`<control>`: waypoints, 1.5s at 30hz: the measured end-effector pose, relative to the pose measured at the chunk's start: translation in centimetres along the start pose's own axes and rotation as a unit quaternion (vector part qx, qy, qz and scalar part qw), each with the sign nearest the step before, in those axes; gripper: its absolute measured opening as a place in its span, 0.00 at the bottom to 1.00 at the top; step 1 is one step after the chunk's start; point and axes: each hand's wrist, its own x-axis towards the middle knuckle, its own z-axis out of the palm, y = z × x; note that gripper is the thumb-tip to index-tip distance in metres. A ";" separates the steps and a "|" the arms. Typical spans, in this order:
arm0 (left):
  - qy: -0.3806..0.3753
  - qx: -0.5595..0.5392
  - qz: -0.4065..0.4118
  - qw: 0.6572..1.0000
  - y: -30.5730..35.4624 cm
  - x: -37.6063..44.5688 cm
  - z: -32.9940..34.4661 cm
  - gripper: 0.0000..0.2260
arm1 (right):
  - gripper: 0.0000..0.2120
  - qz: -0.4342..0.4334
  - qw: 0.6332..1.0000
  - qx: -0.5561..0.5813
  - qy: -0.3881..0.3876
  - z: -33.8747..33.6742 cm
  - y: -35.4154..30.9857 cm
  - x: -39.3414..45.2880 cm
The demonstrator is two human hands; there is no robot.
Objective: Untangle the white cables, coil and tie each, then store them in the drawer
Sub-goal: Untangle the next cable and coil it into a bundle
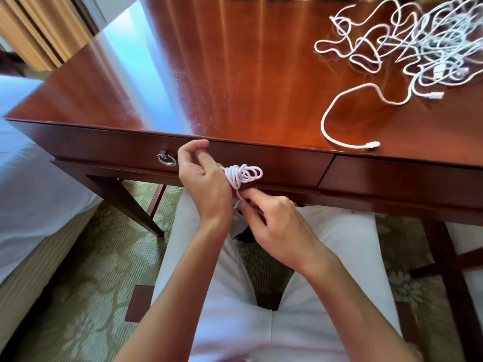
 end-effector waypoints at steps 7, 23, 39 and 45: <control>-0.079 0.193 0.206 0.956 -0.5 -1.3 -1.0 0.06 | 0.09 -0.026 0.972 -0.231 -0.008 -1.3 -2.5 -0.5; -0.400 -0.015 0.041 0.915 2.8 -1.1 -2.6 0.13 | 0.03 0.005 0.983 0.185 -0.016 -5.8 0.3 3.1; -0.505 0.174 -0.086 0.841 3.4 1.2 -3.9 0.06 | 0.05 0.176 0.914 0.353 0.095 -4.5 1.3 0.9; -0.486 0.181 -0.078 0.851 3.7 1.6 -4.4 0.07 | 0.05 0.214 0.896 0.362 0.141 -4.5 1.2 1.0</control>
